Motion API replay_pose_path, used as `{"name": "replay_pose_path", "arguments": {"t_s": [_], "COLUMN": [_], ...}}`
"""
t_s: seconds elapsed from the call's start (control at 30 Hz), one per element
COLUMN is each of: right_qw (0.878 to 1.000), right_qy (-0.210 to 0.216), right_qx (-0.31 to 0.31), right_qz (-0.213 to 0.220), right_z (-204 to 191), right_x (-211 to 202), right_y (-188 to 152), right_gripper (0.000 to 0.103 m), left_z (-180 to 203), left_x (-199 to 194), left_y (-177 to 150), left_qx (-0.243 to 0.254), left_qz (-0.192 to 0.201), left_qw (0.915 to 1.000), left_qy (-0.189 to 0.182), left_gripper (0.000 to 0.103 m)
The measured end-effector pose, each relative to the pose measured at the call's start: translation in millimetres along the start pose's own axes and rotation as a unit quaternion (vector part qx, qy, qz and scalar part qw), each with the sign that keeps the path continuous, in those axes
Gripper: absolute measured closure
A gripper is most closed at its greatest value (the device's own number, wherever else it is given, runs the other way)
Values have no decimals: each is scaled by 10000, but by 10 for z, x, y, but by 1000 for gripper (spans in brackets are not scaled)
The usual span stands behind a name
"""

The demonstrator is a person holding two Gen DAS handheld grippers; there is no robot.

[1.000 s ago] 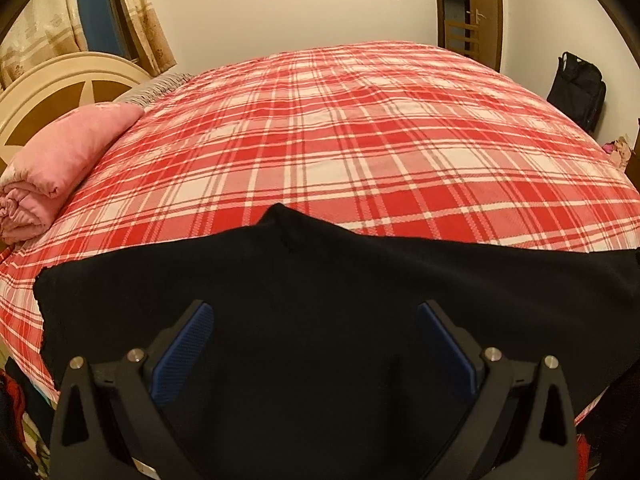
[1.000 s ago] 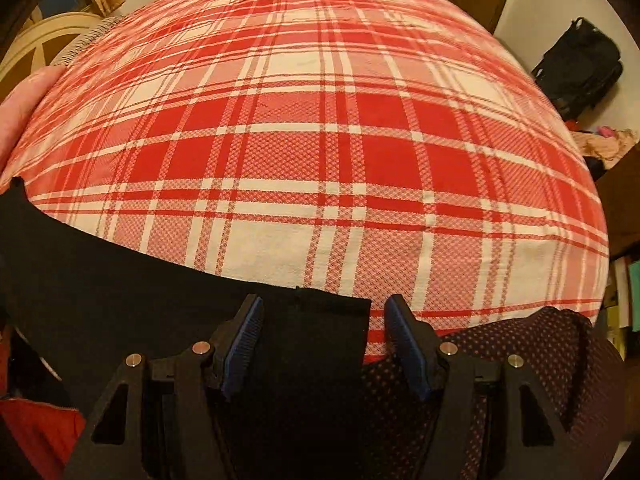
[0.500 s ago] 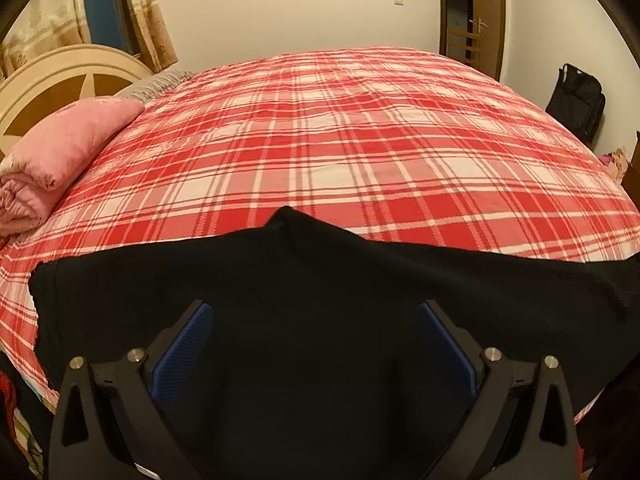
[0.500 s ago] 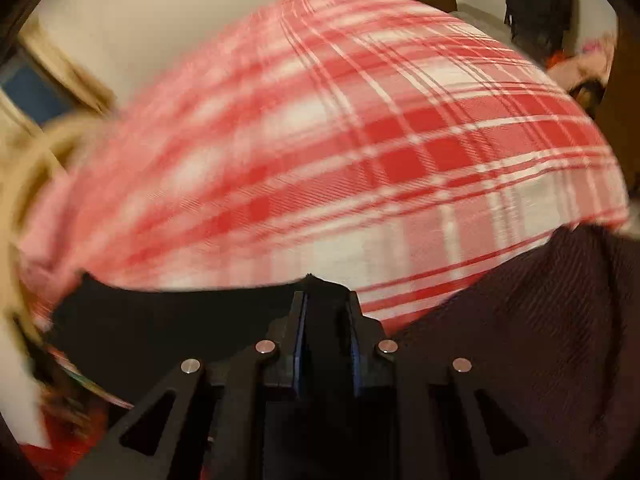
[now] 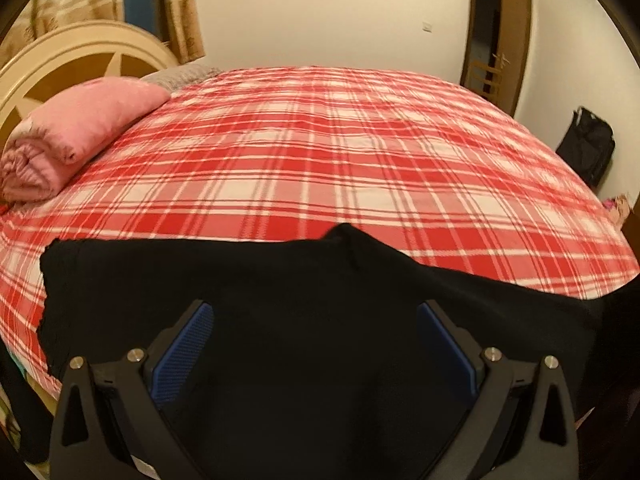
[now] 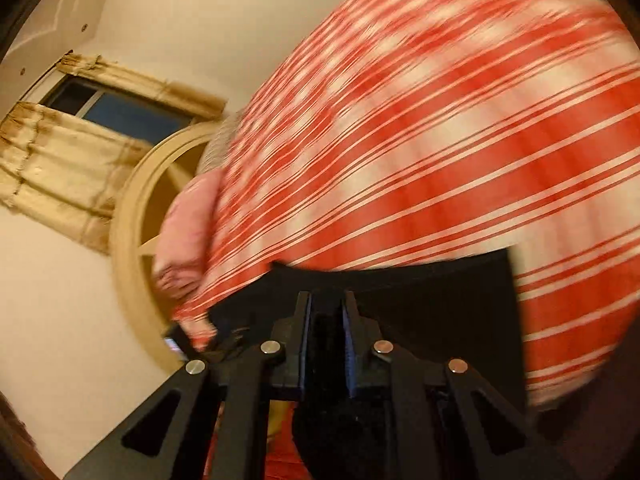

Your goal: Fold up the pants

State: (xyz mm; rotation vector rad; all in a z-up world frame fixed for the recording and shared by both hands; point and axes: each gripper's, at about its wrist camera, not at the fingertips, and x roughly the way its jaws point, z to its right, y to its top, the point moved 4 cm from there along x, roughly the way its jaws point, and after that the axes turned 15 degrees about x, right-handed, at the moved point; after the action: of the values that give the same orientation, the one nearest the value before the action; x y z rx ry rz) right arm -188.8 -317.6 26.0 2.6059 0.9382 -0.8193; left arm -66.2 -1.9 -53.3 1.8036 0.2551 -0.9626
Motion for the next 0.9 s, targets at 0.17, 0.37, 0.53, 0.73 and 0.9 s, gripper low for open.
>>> {"name": "replay_pose_path", "arguments": {"t_s": [0.17, 0.37, 0.53, 0.73, 0.9], "right_qw": [9977, 9924, 9862, 9806, 9624], "right_qy": [152, -259, -280, 313, -281], "right_qx": [-335, -1045, -1532, -1932, -2477], "right_qz": [-571, -595, -563, 90, 1075], "right_z": [-309, -321, -283, -437, -358], "right_x": [1042, 2021, 2462, 2122, 1371], "right_y": [-255, -540, -689, -571, -395], "right_gripper": [88, 90, 91, 91, 91], "left_z": [-244, -600, -798, -817, -712], "left_x": [-43, -108, -38, 51, 20], "left_y": [-86, -210, -319, -354, -311], "left_qx": [-183, -294, -505, -468, -145], "left_qz": [16, 18, -105, -190, -8], "left_qw": [9998, 9978, 9966, 9970, 9982], "left_qy": [118, 587, 637, 580, 580], "left_gripper": [0, 0, 0, 0, 0]}}
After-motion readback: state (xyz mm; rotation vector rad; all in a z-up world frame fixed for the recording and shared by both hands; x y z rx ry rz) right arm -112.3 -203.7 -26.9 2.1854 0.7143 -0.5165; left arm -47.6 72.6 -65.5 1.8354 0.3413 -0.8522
